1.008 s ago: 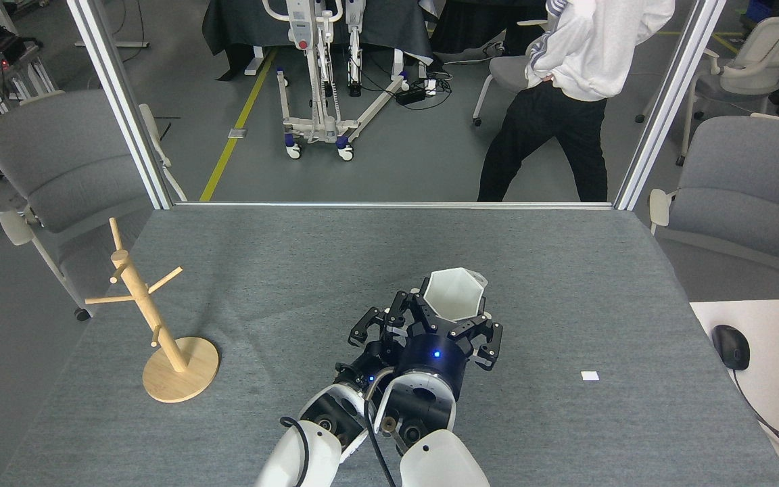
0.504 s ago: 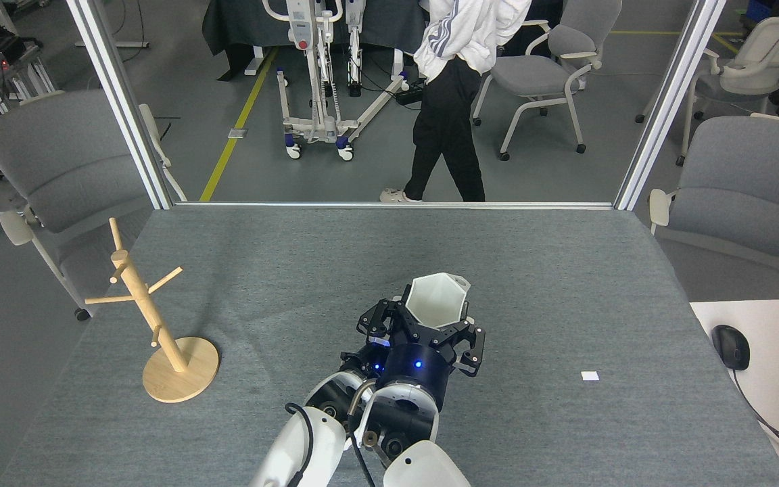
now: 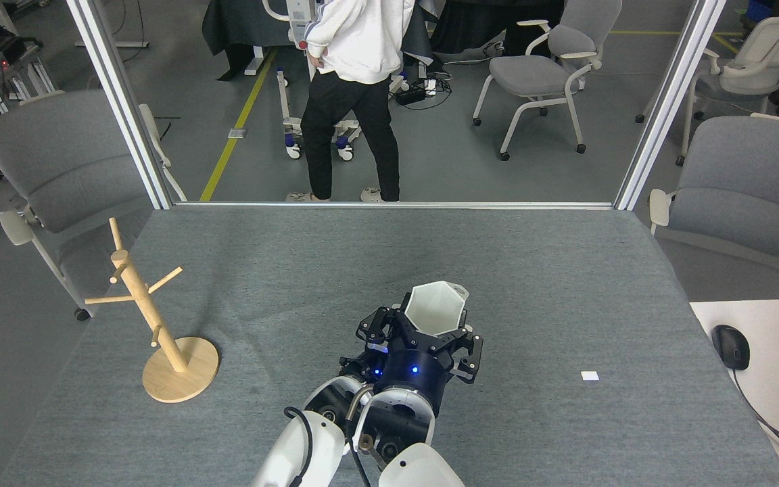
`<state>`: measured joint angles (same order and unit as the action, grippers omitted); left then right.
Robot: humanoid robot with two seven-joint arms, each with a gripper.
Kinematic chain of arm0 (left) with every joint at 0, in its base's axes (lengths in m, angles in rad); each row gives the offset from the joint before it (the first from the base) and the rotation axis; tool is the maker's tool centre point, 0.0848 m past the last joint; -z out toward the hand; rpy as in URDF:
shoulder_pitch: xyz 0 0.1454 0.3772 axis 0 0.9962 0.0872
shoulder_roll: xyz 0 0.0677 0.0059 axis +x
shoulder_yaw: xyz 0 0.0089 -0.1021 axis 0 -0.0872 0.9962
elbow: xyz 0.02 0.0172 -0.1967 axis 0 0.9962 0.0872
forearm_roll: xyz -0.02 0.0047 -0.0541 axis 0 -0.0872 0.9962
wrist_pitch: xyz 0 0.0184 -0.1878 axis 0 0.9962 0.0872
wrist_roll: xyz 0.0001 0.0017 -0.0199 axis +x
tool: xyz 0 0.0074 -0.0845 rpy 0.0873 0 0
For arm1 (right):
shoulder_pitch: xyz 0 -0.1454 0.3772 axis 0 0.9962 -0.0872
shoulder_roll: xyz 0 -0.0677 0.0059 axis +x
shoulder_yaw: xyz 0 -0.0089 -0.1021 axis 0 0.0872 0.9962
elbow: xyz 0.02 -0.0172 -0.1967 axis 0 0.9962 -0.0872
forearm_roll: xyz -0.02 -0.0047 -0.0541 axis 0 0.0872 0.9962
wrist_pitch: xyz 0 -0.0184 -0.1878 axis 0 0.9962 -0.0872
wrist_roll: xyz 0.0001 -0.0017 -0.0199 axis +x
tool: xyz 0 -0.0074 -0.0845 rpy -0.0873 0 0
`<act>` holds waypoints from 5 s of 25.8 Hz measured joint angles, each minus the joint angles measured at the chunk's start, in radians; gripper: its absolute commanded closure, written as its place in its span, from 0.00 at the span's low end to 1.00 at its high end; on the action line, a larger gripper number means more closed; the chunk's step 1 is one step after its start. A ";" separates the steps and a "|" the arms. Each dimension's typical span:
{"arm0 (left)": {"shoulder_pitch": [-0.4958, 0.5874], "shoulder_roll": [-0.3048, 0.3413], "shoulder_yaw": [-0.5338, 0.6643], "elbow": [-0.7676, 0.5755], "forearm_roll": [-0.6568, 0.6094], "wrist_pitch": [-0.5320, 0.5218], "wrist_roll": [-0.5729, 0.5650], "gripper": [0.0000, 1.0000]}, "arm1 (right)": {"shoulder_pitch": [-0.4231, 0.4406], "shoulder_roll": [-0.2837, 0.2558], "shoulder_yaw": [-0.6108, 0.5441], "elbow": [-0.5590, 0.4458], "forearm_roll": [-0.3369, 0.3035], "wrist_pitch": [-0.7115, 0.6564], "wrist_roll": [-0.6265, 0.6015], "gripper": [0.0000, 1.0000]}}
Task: Hang cup on storage rack
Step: 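Grasp the cup with the left gripper beneath the right gripper, then open the right gripper and withdraw it from the cup, then carry the cup with the left gripper toward the wooden stand, then raise the cup onto a peg of the wooden stand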
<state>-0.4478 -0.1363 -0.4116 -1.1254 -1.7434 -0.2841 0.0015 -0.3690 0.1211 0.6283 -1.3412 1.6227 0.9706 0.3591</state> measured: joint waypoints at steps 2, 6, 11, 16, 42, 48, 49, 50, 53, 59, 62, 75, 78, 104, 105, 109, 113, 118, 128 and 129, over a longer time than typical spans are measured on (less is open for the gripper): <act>0.000 0.001 0.000 0.000 0.000 -0.001 -0.009 1.00 | -0.003 0.000 -0.002 0.009 0.002 -0.003 0.002 0.03; 0.000 0.004 0.000 0.001 -0.002 -0.017 0.012 1.00 | -0.009 -0.001 -0.004 0.018 0.002 -0.014 0.018 0.01; 0.004 0.009 0.001 0.004 -0.002 -0.017 0.041 1.00 | -0.013 0.002 -0.004 0.019 0.002 -0.018 -0.030 0.01; 0.030 0.011 0.001 0.007 -0.008 -0.009 0.027 1.00 | -0.018 0.004 -0.005 0.019 0.001 -0.015 -0.074 0.01; 0.424 0.150 0.032 -0.371 -0.010 -0.013 0.028 1.00 | 0.004 -0.256 -0.650 0.059 -0.141 -0.870 -0.502 0.01; 0.627 0.198 0.231 -0.491 -0.008 0.003 0.041 1.00 | 0.148 -0.309 -0.739 0.069 -0.144 -1.015 -0.552 0.01; 0.644 0.200 0.280 -0.496 -0.008 0.008 0.041 1.00 | 0.167 -0.313 -0.743 0.070 -0.144 -1.019 -0.553 0.01; 0.661 0.200 0.340 -0.500 -0.007 0.016 0.046 1.00 | 0.184 -0.316 -0.745 0.070 -0.144 -1.022 -0.553 0.01; 0.687 0.201 0.509 -0.500 -0.003 0.021 0.063 1.00 | 0.216 -0.320 -0.748 0.071 -0.144 -1.025 -0.556 0.01; 0.696 0.205 0.790 -0.490 0.001 0.007 0.073 1.00 | 0.227 -0.324 -0.752 0.072 -0.145 -1.026 -0.558 0.01; 0.674 0.208 0.873 -0.489 0.001 0.008 0.069 1.00 | 0.228 -0.325 -0.757 0.073 -0.146 -1.026 -0.560 0.01; 0.421 0.299 0.962 -0.428 -0.030 0.090 -0.052 1.00 | 0.227 -0.323 -0.764 0.076 -0.147 -1.024 -0.554 0.01; 0.382 0.293 0.958 -0.423 -0.102 0.098 -0.058 1.00 | 0.226 -0.323 -0.766 0.076 -0.148 -1.023 -0.554 0.01; 0.295 0.206 0.844 -0.412 -0.360 0.106 -0.071 1.00 | 0.222 -0.325 -0.785 0.076 -0.152 -1.021 -0.550 0.01; 0.298 0.205 0.839 -0.412 -0.364 0.106 -0.069 1.00 | 0.222 -0.325 -0.785 0.076 -0.152 -1.021 -0.550 0.01; 0.308 0.203 0.812 -0.411 -0.389 0.107 -0.068 1.00 | 0.223 -0.323 -0.784 0.077 -0.151 -1.021 -0.550 0.01; 0.313 0.196 0.790 -0.407 -0.416 0.107 -0.071 1.00 | 0.227 -0.320 -0.783 0.077 -0.148 -1.021 -0.550 0.01; 0.314 0.178 0.776 -0.400 -0.433 0.108 -0.076 0.59 | 0.227 -0.316 -0.782 0.077 -0.146 -1.021 -0.549 0.01; 0.313 0.157 0.772 -0.370 -0.431 0.110 -0.076 0.03 | 0.225 -0.314 -0.777 0.077 -0.145 -1.021 -0.546 0.01; 0.313 0.155 0.772 -0.366 -0.429 0.108 -0.072 0.03 | 0.226 -0.314 -0.776 0.077 -0.144 -1.021 -0.546 0.00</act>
<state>-0.1351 0.0184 0.3603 -1.4914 -2.1728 -0.1761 -0.0704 -0.1434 -0.1933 -0.1473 -1.2640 1.4784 -0.0507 -0.1865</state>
